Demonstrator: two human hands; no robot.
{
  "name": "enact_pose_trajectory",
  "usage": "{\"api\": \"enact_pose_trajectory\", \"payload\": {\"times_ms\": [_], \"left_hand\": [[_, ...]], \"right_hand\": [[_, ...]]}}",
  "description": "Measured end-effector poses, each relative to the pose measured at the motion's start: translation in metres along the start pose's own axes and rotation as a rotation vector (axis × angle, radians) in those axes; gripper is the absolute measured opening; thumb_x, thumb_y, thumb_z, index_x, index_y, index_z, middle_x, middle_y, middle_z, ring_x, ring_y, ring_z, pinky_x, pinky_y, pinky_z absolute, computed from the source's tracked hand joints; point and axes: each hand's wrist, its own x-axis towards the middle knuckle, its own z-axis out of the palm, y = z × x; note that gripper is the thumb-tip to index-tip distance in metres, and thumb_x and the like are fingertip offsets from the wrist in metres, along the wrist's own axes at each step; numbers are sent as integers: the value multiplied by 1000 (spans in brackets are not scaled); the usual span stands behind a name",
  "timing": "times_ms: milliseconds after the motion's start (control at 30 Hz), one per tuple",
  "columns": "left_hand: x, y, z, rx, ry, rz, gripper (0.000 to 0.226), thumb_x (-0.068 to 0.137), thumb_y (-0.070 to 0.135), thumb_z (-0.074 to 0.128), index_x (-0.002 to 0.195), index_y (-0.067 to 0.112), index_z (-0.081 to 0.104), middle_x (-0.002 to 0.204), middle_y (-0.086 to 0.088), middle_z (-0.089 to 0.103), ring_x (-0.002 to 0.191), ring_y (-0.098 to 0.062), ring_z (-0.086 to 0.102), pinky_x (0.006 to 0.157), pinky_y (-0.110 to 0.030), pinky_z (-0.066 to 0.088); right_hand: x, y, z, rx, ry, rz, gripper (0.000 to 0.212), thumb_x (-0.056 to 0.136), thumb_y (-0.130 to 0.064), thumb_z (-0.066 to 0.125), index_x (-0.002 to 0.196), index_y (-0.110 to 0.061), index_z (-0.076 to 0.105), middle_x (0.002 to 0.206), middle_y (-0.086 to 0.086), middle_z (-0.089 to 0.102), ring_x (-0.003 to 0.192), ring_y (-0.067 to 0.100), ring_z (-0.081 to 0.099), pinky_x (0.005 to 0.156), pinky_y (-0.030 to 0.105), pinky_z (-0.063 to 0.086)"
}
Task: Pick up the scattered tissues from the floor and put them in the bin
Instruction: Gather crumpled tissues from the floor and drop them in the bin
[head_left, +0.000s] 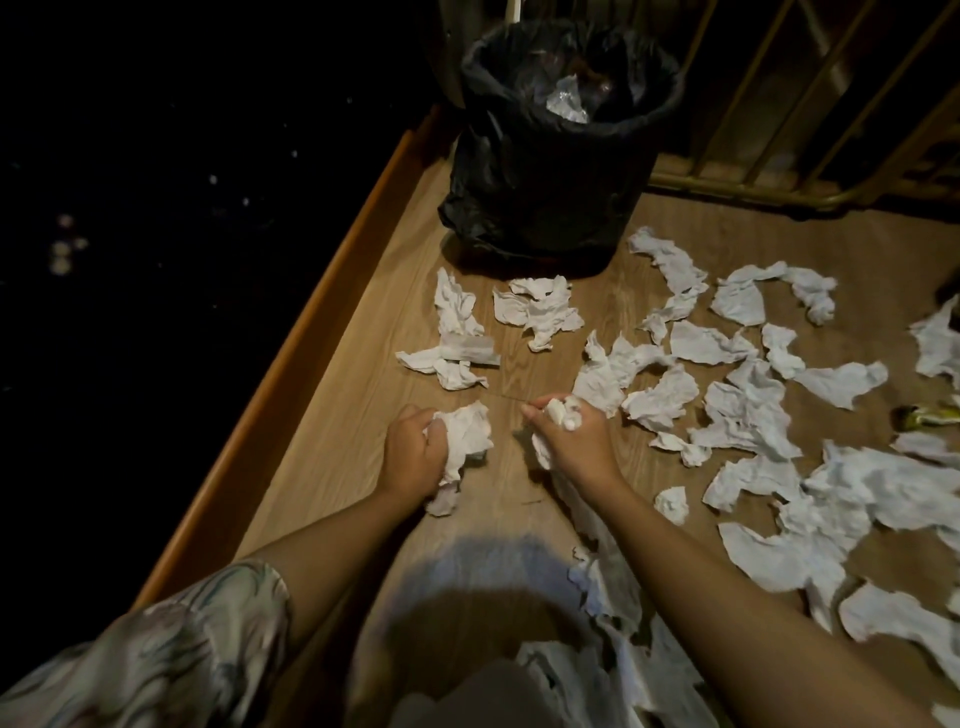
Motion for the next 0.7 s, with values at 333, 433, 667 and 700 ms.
{"api": "enact_pose_trajectory", "payload": {"times_ms": [333, 433, 667, 700], "left_hand": [[22, 17, -7, -143, 226, -247, 16, 81, 19, 70, 67, 15, 64, 71, -5, 66, 72, -23, 62, 64, -30, 47], [26, 40, -13, -205, 278, -279, 11, 82, 10, 69, 88, 17, 62, 85, 0, 64, 86, -24, 64, 74, -34, 54], [50, 133, -12, -261, 235, -137, 37, 83, 38, 73, 112, 16, 65, 116, -3, 67, 111, -21, 60, 93, -33, 49], [55, 147, -13, -251, 229, -95, 31, 81, 44, 73, 96, 17, 69, 101, -3, 71, 98, -20, 65, 85, -36, 53]], "right_hand": [[3, -18, 20, 52, -17, 140, 70, 78, -77, 48, 79, -9, 62, 59, 4, 56, 51, 13, 53, 52, 23, 41], [13, -30, 17, 71, -5, 131, 107, 63, -96, 31, 101, -4, 69, 77, 7, 65, 73, 22, 61, 73, 34, 47], [44, -101, -13, -79, 69, -84, 35, 100, -31, 45, 69, -16, 50, 64, 3, 45, 63, 15, 44, 65, 31, 37], [50, -113, -19, -112, 44, -134, 35, 99, -33, 48, 68, -15, 53, 61, 2, 46, 60, 14, 46, 62, 29, 37]]}}
